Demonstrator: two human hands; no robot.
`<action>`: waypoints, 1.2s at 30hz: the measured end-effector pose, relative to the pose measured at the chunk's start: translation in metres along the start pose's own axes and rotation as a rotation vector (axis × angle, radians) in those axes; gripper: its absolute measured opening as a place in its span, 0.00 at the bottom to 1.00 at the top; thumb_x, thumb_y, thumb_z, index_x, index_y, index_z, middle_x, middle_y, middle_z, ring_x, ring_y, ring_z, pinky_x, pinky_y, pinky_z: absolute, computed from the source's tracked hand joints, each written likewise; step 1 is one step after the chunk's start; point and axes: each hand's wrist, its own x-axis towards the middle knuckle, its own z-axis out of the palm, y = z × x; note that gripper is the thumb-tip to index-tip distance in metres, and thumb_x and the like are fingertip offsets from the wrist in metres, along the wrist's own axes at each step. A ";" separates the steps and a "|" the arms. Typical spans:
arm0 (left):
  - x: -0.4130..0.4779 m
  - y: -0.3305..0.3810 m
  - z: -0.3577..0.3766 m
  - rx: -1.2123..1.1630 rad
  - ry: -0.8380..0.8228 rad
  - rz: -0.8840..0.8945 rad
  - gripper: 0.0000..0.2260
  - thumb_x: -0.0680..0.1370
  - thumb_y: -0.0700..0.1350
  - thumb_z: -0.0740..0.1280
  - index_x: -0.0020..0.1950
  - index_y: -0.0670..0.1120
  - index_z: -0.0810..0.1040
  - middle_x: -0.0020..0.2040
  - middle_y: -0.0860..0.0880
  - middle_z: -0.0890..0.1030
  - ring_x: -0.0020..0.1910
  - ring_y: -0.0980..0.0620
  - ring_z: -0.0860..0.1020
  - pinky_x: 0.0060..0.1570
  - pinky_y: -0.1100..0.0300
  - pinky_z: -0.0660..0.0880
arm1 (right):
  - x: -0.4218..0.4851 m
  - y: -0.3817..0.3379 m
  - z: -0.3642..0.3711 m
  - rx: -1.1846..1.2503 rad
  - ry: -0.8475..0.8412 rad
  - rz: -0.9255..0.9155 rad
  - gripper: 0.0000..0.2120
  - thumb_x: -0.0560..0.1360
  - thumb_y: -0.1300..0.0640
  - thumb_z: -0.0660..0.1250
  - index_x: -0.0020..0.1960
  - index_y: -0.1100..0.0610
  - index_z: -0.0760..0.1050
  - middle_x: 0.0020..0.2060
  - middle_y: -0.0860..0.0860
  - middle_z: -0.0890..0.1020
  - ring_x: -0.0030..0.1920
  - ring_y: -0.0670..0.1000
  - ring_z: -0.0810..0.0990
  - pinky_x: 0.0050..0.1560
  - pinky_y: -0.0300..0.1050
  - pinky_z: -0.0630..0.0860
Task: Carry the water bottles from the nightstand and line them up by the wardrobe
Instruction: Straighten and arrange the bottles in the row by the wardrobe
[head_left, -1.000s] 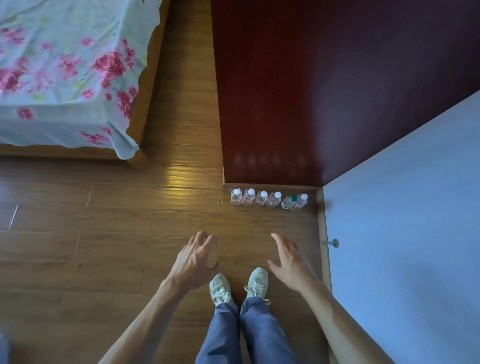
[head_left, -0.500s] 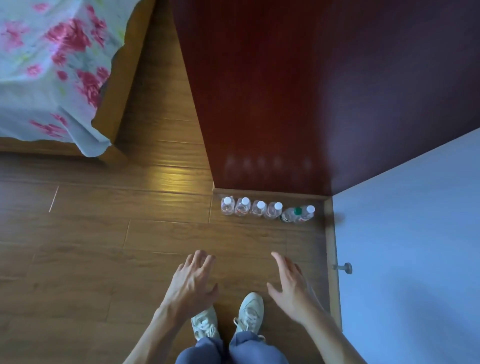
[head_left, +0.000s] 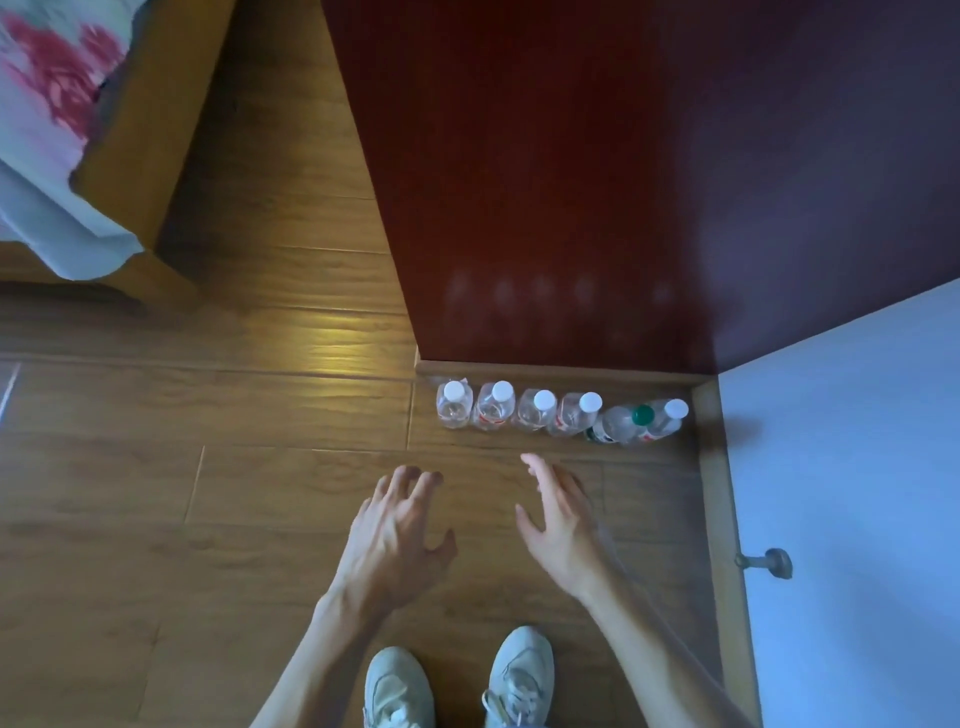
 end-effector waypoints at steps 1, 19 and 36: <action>0.009 -0.005 0.007 -0.007 0.011 0.006 0.26 0.68 0.58 0.63 0.64 0.49 0.73 0.59 0.50 0.76 0.56 0.46 0.77 0.48 0.51 0.79 | 0.012 0.002 0.007 0.004 0.028 -0.007 0.24 0.76 0.57 0.67 0.71 0.53 0.67 0.62 0.49 0.77 0.63 0.52 0.75 0.64 0.50 0.73; 0.141 -0.054 0.052 -0.027 0.144 0.036 0.26 0.72 0.42 0.71 0.69 0.47 0.67 0.58 0.43 0.74 0.60 0.40 0.74 0.50 0.47 0.77 | 0.142 0.027 0.024 -0.191 0.080 -0.161 0.31 0.78 0.55 0.67 0.76 0.54 0.58 0.67 0.53 0.72 0.66 0.57 0.71 0.62 0.52 0.73; 0.187 -0.072 0.030 0.156 0.072 0.181 0.28 0.74 0.44 0.68 0.74 0.48 0.67 0.61 0.43 0.75 0.60 0.39 0.76 0.55 0.45 0.77 | 0.160 0.032 -0.018 -0.362 -0.013 -0.224 0.25 0.78 0.52 0.66 0.73 0.54 0.64 0.67 0.52 0.72 0.69 0.54 0.70 0.64 0.54 0.73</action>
